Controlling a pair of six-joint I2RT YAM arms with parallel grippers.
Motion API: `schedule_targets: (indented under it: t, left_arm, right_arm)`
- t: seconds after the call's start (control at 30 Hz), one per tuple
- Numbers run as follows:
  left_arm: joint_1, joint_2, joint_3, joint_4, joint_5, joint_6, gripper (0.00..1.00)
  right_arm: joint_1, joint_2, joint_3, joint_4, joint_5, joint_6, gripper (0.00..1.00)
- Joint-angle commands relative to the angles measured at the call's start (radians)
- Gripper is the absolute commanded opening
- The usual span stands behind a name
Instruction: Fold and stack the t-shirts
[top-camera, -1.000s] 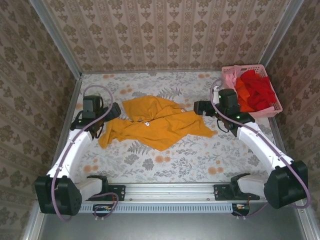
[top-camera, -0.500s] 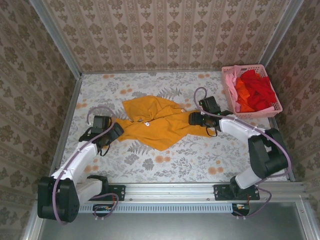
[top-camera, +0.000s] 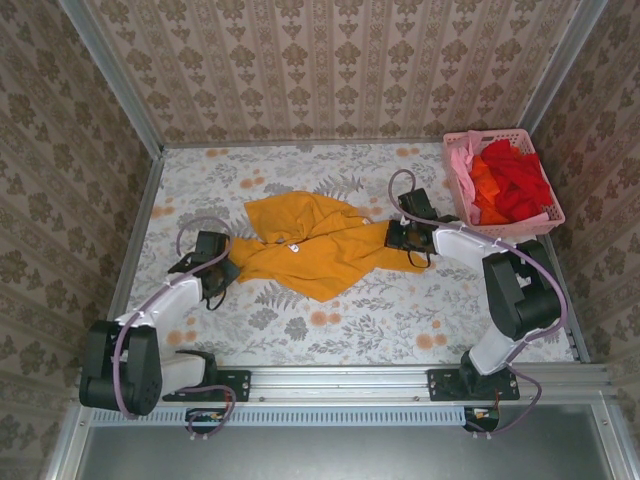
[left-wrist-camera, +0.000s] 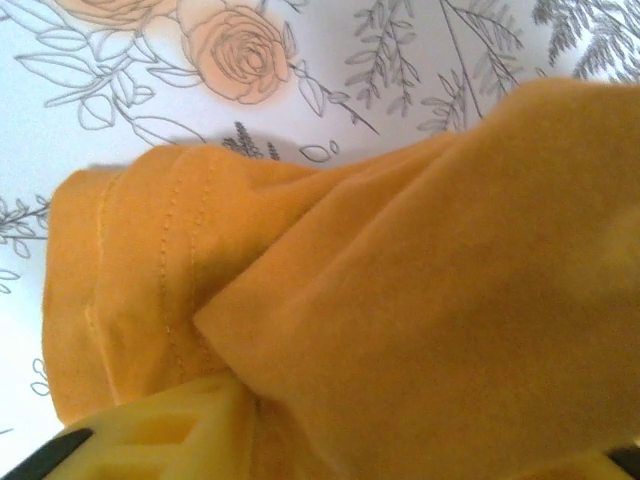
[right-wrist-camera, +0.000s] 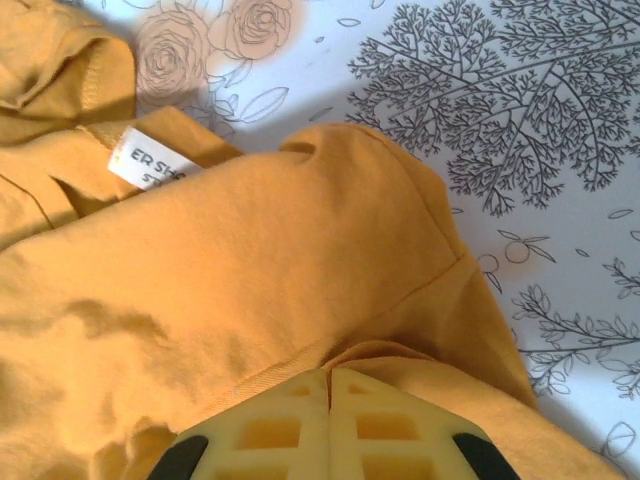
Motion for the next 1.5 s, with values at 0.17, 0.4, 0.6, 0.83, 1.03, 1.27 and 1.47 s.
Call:
schedule_targets:
  t: [0.17,0.4,0.6,0.83,1.03,1.27,1.47]
  left_arm:
    - [-0.004,-0.111,0.044,-0.068,-0.106,0.070,0.00]
    - [0.001,-0.190,0.212,-0.188,-0.136,0.204,0.00]
    - [0.027,-0.261,0.417,-0.207,-0.196,0.375,0.00]
    - [0.043,-0.339,0.619,-0.197,-0.232,0.500,0.00]
    - [0.044,-0.379,0.707,-0.199,-0.188,0.530,0.00]
    - [0.045,-0.338,0.742,-0.122,-0.185,0.543,0.00]
    - [0.083,-0.100,0.813,-0.086,-0.086,0.555,0.00]
  right_arm:
    - [-0.004,-0.109,-0.005,0.043,0.004,0.008,0.00]
    - [-0.023,-0.233,0.052,0.037,0.028,-0.029,0.00]
    - [-0.051,-0.424,0.158,0.030,0.093,-0.158,0.00]
    - [-0.050,-0.685,0.178,0.108,0.090,-0.298,0.00]
    - [-0.049,-0.844,0.156,0.189,0.000,-0.330,0.00]
    - [-0.048,-0.835,0.193,0.212,-0.036,-0.361,0.00]
    - [-0.049,-0.662,0.227,0.164,0.049,-0.393,0.00]
